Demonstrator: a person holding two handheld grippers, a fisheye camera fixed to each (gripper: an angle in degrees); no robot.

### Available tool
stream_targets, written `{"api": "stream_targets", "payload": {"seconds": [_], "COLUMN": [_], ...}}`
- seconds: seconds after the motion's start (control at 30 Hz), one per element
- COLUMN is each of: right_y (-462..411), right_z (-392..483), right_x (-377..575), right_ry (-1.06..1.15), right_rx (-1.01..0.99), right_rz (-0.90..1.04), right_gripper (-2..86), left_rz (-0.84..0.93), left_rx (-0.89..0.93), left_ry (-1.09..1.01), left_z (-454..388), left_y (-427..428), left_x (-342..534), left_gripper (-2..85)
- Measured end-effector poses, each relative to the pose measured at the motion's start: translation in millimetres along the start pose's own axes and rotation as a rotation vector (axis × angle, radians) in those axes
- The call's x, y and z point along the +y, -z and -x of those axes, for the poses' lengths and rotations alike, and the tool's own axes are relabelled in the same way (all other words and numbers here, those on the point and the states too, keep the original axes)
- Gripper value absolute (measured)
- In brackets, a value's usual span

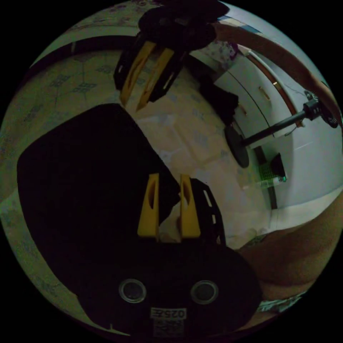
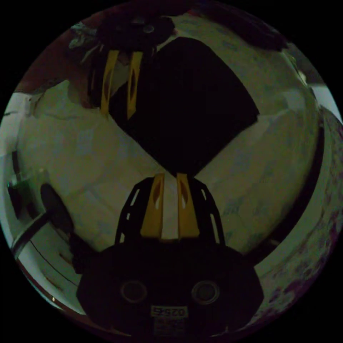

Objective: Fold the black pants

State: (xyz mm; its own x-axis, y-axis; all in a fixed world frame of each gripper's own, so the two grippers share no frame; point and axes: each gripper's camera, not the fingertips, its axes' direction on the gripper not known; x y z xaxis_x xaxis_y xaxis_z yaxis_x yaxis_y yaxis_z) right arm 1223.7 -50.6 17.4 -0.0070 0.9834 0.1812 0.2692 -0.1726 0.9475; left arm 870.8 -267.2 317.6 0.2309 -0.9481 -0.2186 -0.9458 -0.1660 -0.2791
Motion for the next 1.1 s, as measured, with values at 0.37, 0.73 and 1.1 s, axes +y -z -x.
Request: {"api": "stream_targets", "payload": {"seconds": [0.37,0.73,1.1], "right_y": [32,-73,-86], "right_z": [25,33,62], "right_x": [170,151,212], "right_ry": [-0.996,-1.553,-1.771], "right_rx": [-0.092,-0.110,-0.085], "right_rz": [-0.857,-0.811,-1.063], "right_gripper": [-0.8,-0.9,11.4], "left_rz": [-0.248,-0.083,-0.247], "left_rx": [-0.150,-0.404,-0.213], "left_ry": [-0.333,-0.168,0.346], "left_z": [-59,31,112], "left_y": [84,84,250], "left_x": [83,172,272], "left_gripper": [3.5,-1.3,8.8]}}
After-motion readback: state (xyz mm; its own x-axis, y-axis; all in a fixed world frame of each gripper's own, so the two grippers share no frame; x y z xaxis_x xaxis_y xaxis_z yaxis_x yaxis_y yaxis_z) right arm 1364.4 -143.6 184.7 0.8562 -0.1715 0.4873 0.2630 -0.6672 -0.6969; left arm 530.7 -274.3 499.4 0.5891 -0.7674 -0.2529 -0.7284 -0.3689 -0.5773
